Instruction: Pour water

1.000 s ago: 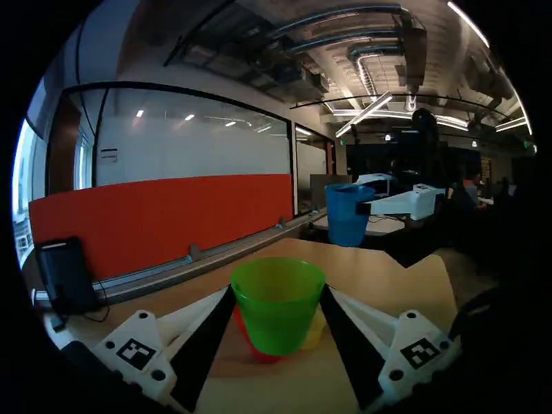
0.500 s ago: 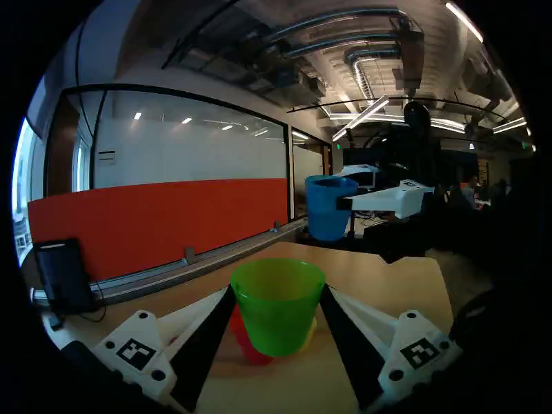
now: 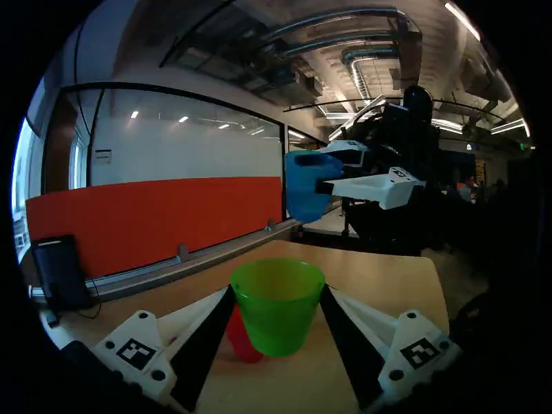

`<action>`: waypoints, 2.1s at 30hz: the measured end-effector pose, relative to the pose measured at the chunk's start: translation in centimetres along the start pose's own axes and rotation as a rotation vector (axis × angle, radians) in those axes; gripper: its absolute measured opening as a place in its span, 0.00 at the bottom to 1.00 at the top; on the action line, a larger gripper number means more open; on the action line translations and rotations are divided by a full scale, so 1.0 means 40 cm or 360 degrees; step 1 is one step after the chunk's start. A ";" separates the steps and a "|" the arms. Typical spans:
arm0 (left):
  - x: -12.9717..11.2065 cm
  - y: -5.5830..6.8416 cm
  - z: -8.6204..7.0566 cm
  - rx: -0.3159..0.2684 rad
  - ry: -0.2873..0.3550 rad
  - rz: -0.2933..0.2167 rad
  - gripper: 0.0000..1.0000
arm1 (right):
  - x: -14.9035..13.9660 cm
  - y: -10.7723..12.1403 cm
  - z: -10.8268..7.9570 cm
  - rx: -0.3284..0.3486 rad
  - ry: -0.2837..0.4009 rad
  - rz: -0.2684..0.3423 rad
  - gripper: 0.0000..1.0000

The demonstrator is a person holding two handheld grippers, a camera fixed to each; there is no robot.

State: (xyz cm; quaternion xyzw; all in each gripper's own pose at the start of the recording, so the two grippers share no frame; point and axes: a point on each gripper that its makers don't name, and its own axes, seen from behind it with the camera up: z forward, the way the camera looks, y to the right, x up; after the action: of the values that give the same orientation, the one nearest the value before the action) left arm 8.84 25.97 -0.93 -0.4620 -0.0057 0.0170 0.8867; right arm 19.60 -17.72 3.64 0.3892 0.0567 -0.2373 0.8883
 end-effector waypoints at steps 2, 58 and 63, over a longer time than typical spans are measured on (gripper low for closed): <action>0.000 0.003 -0.001 -0.0004 0.0001 -0.0005 0.87 | 0.007 0.005 0.003 -0.0003 0.0002 -0.0043 0.91; 0.003 0.082 0.022 -0.0121 0.0018 0.0027 0.87 | 0.154 0.105 0.090 -0.0136 0.0080 -0.1015 0.91; 0.005 0.084 0.022 -0.0127 0.0018 0.0030 0.87 | 0.156 0.110 0.089 -0.0149 0.0081 -0.1060 0.91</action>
State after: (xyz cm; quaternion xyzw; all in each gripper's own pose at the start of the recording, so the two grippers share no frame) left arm 8.94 28.62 -3.20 -0.4971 0.0029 0.0226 0.8674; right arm 26.86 -20.08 7.25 0.3138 0.2137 -0.5017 0.7772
